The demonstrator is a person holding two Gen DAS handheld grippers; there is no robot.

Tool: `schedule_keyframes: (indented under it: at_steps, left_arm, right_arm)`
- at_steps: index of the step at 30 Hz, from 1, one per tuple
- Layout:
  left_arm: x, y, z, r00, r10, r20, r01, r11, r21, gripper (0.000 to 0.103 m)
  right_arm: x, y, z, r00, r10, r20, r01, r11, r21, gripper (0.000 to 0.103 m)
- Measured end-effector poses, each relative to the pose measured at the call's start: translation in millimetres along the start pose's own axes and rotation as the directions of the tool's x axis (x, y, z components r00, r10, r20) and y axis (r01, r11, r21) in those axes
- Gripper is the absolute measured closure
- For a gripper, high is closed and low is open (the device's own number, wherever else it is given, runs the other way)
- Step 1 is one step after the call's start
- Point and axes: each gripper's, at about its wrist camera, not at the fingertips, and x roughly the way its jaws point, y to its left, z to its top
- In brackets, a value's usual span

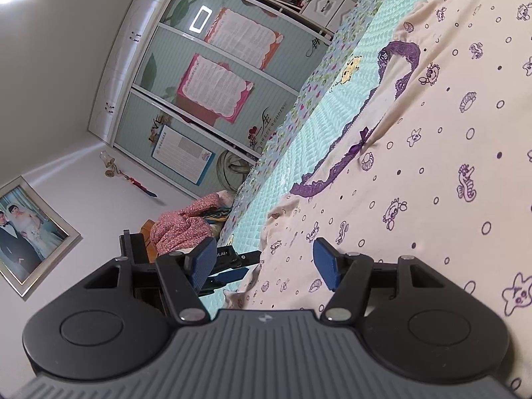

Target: Fold clothes

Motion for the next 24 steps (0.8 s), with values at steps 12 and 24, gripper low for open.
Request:
schedule_keyframes:
  at_steps: [12,24]
  left_arm:
    - [-5.2,-14.3,2.7,0.991,0.134,0.006,-0.134,0.989,0.069,0.092]
    - [32.5,-86.8,52.7,0.999,0.039,0.035,-0.046,0.974,0.222,0.066]
  right_arm:
    - [0.5,1.1,-0.8,1.000,-0.006,-0.002,0.006,1.000,-0.009,0.038]
    - [-0.6,0.9,-0.6,1.000,0.000,-0.006,0.000,1.000,0.000,0.038]
